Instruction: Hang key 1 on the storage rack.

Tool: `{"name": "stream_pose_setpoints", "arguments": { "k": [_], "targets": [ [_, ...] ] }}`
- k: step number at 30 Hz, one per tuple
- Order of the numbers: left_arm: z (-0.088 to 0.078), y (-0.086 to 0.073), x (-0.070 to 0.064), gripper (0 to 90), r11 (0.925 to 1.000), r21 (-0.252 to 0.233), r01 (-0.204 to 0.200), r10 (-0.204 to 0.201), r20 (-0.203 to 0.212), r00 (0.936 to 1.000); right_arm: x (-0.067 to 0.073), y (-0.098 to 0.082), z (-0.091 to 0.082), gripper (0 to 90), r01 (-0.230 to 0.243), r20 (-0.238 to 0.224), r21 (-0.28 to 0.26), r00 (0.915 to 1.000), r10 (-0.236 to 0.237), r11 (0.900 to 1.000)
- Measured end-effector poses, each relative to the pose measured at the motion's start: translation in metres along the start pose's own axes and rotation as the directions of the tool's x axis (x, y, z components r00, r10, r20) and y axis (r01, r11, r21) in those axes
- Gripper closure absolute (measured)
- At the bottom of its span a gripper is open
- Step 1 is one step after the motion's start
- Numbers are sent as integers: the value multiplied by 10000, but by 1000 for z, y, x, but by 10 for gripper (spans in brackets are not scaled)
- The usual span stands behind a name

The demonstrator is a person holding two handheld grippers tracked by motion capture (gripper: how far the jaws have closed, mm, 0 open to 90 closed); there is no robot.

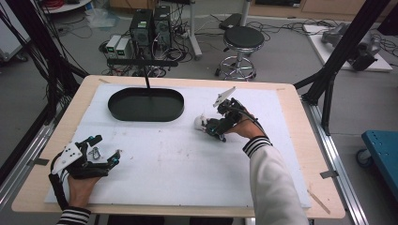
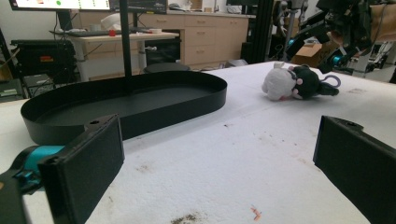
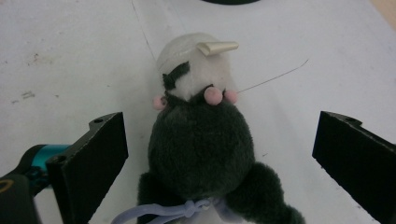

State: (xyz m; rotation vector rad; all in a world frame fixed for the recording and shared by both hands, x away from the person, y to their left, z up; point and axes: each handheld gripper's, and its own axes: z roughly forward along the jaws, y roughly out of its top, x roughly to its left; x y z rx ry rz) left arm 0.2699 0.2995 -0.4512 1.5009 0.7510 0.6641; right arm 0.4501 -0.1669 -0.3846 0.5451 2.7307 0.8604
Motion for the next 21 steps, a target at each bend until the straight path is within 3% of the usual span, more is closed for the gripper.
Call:
{"name": "stream_pose_setpoints", "arguments": {
  "k": [6, 21],
  "targets": [
    [0, 0, 0, 23, 10000, -1, -8, 8, -1, 10000, 1, -1, 9, 26, 61, -20, 414, 10000, -60, 9991],
    [0, 0, 0, 23, 10000, -6, -14, 14, 10, 10000, 0, -4, 20, 30, 53, -269, 789, 9996, -32, 9969]
  ]
}}
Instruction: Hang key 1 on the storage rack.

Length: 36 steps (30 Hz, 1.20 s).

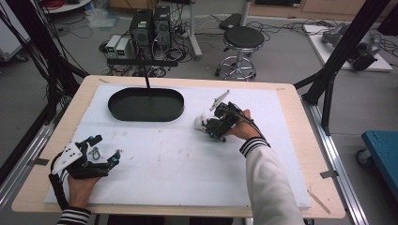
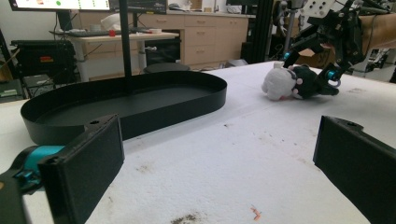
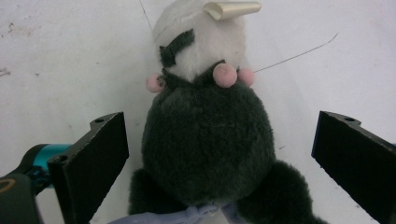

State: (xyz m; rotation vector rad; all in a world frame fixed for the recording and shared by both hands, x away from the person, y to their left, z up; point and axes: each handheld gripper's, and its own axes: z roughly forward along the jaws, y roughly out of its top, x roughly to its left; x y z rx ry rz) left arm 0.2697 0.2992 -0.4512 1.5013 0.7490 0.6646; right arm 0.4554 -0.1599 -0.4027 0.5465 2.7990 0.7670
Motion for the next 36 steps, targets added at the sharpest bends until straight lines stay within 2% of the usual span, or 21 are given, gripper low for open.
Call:
{"name": "stream_pose_setpoints", "arguments": {
  "k": [2, 7, 9, 10, 13, 18, 23, 31, 36],
  "targets": [
    [0, 0, 0, 23, 10000, 0, -6, 6, 2, 10000, 0, 0, 1, 58, 37, 38, 107, 10000, -37, 9999],
    [0, 0, 0, 23, 10000, -2, -12, 12, 0, 10000, 1, -1, 6, 65, 183, -109, 334, 9998, -179, 9993],
    [0, 0, 0, 23, 10000, -1, -6, 6, 4, 10000, 2, -1, 7, 176, 213, -280, 410, 9994, -202, 9989],
    [0, 0, 0, 23, 10000, -2, -4, 4, 7, 10000, 2, -1, 7, 176, 213, -280, 410, 9994, -202, 9989],
    [0, 0, 0, 23, 10000, 1, 3, -3, 3, 10000, 1, 0, 7, 296, 274, -349, 445, 9991, -259, 9986],
    [0, 0, 0, 23, 10000, -1, 1, -1, 0, 10000, 2, 1, 5, 381, 491, -222, 497, 9986, -481, 9976],
    [0, 0, 0, 23, 10000, -1, -2, 2, 3, 10000, 2, 1, 5, 397, 454, -240, 511, 9987, -442, 9977],
    [0, 0, -1, 23, 10000, 13, -41, 41, -51, 10000, 4, 2, 3, 422, 682, -112, 507, 9976, -677, 9964],
    [0, 0, -1, 23, 10000, 18, -59, 59, -71, 10000, 4, 2, 0, 422, 597, -29, 476, 9982, -597, 9971]
  ]
}}
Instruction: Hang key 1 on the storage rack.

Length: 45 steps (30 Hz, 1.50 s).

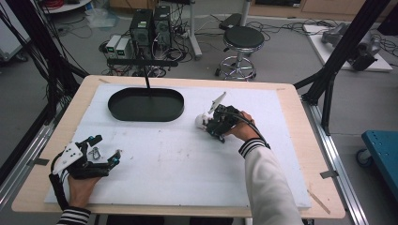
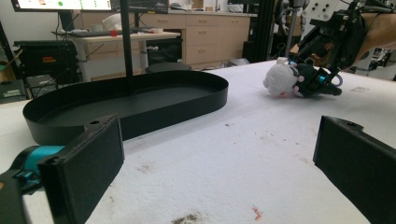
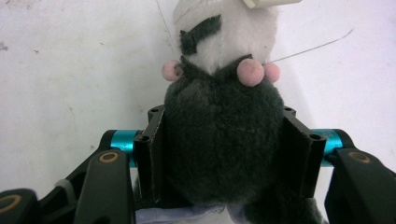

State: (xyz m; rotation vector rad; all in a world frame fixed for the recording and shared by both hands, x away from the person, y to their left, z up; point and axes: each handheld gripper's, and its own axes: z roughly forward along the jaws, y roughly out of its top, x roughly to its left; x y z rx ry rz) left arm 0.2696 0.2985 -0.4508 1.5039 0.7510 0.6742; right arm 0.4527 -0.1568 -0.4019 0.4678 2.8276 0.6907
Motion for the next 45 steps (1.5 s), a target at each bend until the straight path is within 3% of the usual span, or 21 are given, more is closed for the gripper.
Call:
{"name": "stream_pose_setpoints", "arguments": {
  "k": [4, 9, 13, 16, 20, 25, 31, 35, 39, 40, 41, 42, 43, 45],
  "targets": [
    [0, 1, 1, 23, 10000, 17, 69, -69, -7, 10000, 1, 2, -7, 421, -181, -74, -434, 9998, 178, 9989],
    [2, 14, 4, 23, 9992, 353, -184, 181, 102, 9998, 6, 5, -18, 420, -148, -92, -974, 9999, 140, 9951],
    [7, 29, 6, 23, 9980, 525, -364, 335, 543, 9980, 9, 7, -25, 419, -115, -230, -1218, 9997, 88, 9925],
    [15, 45, 9, 23, 9940, 844, -697, 613, 985, 9932, 14, 10, -32, 418, -14, -387, -1548, 9992, -47, 9879],
    [20, 56, 11, 23, 9926, 915, -802, 674, 1353, 9885, 19, 13, -37, 418, -33, -543, -1823, 9985, -67, 9832],
    [28, 70, 14, 23, 9886, 1174, -942, 716, 1838, 9804, 28, 22, -48, 417, 173, -780, -2445, 9963, -374, 9695],
    [41, 84, 13, 23, 9867, 1291, -990, 635, 2547, 9649, 36, 30, -54, 417, 470, -938, -2861, 9926, -768, 9570],
    [52, 95, 11, 23, 9880, 1329, -788, 321, 3222, 9461, 41, 32, -55, 417, 621, -1040, -2947, 9899, -966, 9536],
    [62, 107, 10, 23, 9865, 1360, -912, 383, 3497, 9361, 46, 38, -57, 416, 757, -1186, -3143, 9859, -1182, 9463],
    [66, 113, 9, 23, 9866, 1362, -897, 341, 3660, 9300, 48, 41, -58, 417, 777, -1287, -3292, 9836, -1262, 9411],
    [66, 113, 9, 23, 9866, 1362, -897, 341, 3660, 9300, 49, 42, -58, 417, 808, -1313, -3378, 9825, -1319, 9377],
    [70, 118, 7, 23, 9843, 1382, -1098, 500, 3785, 9242, 50, 44, -58, 417, 820, -1351, -3425, 9815, -1355, 9359],
    [70, 118, 7, 23, 9843, 1382, -1098, 500, 3785, 9242, 52, 45, -59, 417, 837, -1383, -3462, 9806, -1391, 9344],
    [73, 122, 5, 23, 9840, 1408, -1093, 449, 3976, 9165, 54, 48, -59, 417, 899, -1393, -3572, 9791, -1482, 9297]
  ]
}}
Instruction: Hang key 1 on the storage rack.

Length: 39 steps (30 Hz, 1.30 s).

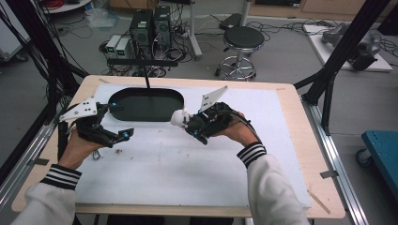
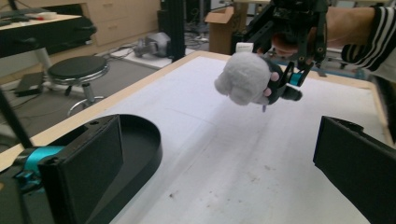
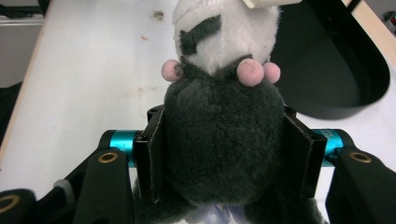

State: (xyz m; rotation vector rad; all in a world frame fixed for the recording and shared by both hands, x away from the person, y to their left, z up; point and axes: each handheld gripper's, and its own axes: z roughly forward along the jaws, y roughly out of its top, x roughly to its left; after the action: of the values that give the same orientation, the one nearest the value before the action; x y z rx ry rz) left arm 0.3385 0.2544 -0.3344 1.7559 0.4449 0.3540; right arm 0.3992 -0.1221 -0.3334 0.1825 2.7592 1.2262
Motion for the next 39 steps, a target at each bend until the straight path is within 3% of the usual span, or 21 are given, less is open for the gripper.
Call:
{"name": "stream_pose_setpoints", "arguments": {
  "k": [11, 13, 23, 33, 39],
  "targets": [
    [26, 17, -7, 23, 9959, 634, -638, 584, 836, 9948, 11, 19, 6, 416, 622, -413, -99, 9972, -626, 9980],
    [29, 19, -7, 23, 9967, 569, -582, 526, 951, 9941, 13, 27, 6, 416, 771, -523, -182, 9956, -780, 9969],
    [40, 29, -10, 23, 9934, 781, -838, 708, 1562, 9852, 17, 37, 10, 416, 989, -855, -199, 9913, -1002, 9949],
    [58, 36, -17, 23, 9880, 1092, -1095, 832, 2215, 9716, 21, 41, 13, 415, 1196, -1085, -238, 9867, -1215, 9925],
    [68, 33, -19, 37, 9806, 1491, -1274, 888, 2416, 9663, 23, 43, 12, 415, 1244, -1224, -225, 9844, -1262, 9920]
  ]
}}
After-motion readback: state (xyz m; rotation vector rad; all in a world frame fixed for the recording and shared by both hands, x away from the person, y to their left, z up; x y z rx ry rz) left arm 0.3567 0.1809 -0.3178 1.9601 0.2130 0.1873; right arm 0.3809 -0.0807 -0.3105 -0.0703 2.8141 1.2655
